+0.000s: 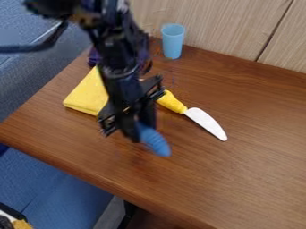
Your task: Moved the blue fork to the bottom right side of the yellow cloth
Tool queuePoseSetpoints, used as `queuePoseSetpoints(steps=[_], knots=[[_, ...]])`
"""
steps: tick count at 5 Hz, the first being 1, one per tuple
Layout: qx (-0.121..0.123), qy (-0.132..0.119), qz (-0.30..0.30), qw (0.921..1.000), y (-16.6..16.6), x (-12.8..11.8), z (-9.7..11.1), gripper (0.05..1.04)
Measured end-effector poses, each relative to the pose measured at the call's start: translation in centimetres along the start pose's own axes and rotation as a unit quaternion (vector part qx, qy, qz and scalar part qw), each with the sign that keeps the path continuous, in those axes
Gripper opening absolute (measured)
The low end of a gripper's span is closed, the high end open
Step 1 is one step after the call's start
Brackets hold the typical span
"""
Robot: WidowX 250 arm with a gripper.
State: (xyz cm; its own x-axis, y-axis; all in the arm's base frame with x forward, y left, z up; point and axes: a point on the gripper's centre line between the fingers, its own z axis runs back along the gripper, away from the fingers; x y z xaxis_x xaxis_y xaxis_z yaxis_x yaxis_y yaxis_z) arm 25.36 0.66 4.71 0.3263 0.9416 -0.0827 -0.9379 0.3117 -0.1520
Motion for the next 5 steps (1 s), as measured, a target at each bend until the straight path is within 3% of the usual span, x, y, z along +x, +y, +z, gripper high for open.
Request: queuePoseSetpoints(steps=[1,2,3,4,5], knots=[[0.027,-0.012,-0.015,0.9994,0.9,0.7,-1.6,0.377],[0.028,-0.015,-0.011,0.9994,0.8,0.6,-1.9,0.446],[0.037,-0.025,0.010,0.9989,0.7,0.4,-1.9,0.758],[0.043,-0.030,0.001,0.9987,0.5,0.3,-1.7,0.994],[0.035,-0.041,-0.012,0.9985,-0.2,0.0,-0.6,1.005]])
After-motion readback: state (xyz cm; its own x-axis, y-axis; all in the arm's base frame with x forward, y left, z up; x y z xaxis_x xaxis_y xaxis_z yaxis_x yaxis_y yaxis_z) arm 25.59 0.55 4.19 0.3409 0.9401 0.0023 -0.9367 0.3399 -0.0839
